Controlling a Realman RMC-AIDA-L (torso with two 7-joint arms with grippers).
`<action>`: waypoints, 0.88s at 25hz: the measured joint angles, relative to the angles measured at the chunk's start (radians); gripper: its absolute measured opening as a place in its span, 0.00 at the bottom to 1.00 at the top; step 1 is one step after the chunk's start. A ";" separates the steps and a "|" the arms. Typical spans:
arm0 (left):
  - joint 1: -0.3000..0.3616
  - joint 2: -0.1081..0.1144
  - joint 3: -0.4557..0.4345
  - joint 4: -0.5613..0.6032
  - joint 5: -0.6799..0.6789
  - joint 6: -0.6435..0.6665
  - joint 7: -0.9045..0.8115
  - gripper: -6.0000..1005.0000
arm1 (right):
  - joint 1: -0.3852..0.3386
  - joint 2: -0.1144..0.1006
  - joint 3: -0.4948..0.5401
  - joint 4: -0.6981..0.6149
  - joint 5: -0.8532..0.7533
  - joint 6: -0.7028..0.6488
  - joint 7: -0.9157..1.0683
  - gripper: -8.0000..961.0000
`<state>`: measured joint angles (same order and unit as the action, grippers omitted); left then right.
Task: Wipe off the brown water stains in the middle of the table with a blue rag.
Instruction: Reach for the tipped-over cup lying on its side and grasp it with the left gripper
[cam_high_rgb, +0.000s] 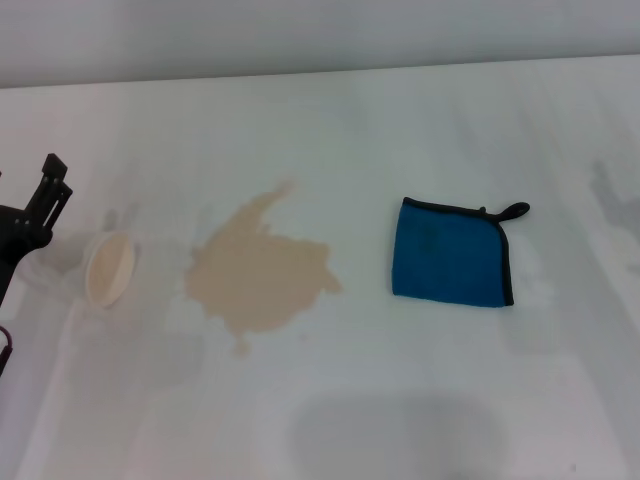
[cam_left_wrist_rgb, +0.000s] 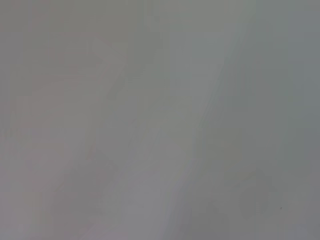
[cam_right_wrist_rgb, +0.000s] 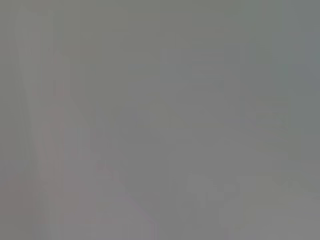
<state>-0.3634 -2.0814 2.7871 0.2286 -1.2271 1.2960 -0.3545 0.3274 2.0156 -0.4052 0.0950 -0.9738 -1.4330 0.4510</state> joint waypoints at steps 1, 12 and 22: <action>0.000 0.000 0.000 0.000 0.000 -0.001 -0.001 0.86 | 0.000 0.000 0.000 0.000 0.001 0.002 0.000 0.83; 0.001 0.002 0.001 -0.010 0.024 -0.003 -0.006 0.86 | 0.000 0.000 0.002 -0.001 0.000 -0.003 0.000 0.83; 0.004 -0.001 -0.001 -0.002 0.036 -0.003 -0.001 0.86 | 0.001 0.000 0.002 -0.003 0.004 -0.032 0.000 0.83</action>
<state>-0.3596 -2.0828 2.7859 0.2269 -1.1909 1.2931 -0.3554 0.3283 2.0156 -0.4034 0.0918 -0.9702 -1.4649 0.4510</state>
